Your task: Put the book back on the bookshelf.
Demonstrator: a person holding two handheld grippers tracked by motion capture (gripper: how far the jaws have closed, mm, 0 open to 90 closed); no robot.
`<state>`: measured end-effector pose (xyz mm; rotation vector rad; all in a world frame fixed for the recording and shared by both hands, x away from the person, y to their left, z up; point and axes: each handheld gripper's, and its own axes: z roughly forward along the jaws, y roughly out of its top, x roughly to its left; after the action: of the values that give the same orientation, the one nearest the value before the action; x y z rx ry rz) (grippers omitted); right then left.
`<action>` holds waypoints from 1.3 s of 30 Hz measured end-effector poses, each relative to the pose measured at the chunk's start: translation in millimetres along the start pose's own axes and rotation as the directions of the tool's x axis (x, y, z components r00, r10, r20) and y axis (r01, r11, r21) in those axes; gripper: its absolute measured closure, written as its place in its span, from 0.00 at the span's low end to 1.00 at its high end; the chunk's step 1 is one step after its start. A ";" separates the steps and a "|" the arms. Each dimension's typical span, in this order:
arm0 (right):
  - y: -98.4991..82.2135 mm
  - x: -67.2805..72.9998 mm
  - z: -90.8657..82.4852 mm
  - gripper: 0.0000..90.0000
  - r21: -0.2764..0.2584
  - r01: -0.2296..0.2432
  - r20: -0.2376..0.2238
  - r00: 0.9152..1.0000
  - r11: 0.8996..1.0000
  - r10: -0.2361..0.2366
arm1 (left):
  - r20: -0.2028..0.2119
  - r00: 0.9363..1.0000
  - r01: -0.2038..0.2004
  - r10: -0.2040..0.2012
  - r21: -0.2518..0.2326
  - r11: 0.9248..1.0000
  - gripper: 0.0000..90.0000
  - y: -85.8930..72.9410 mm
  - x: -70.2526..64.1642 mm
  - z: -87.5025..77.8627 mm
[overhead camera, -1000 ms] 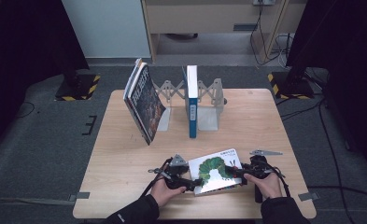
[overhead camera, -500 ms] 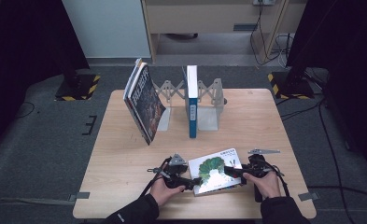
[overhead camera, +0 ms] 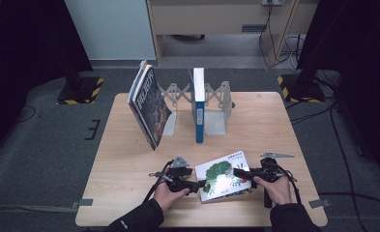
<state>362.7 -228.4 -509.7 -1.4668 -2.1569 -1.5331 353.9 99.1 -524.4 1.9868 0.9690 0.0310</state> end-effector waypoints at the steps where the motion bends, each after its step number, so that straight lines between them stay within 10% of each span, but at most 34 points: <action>1: 0.5 0.9 -0.5 0.79 -0.003 -0.001 -0.003 1.000 1.000 0.001 | -0.001 1.000 0.000 0.000 -0.001 1.000 0.23 0.0 0.2 -0.1; 22: 9.2 11.1 -10.9 0.93 -0.085 0.035 -0.068 0.997 0.996 -0.041 | 0.031 0.999 0.042 -0.042 -0.013 0.999 0.22 1.0 1.2 -2.9; 39: 12.9 19.5 -16.3 0.96 -0.125 0.088 -0.119 0.988 0.988 -0.103 | 0.145 0.986 0.085 -0.082 -0.010 0.996 0.12 -1.5 2.2 19.5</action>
<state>355.5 -228.5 -482.1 -1.2771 -2.1251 -1.7643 361.7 87.1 -537.8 1.9036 0.9541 -0.1491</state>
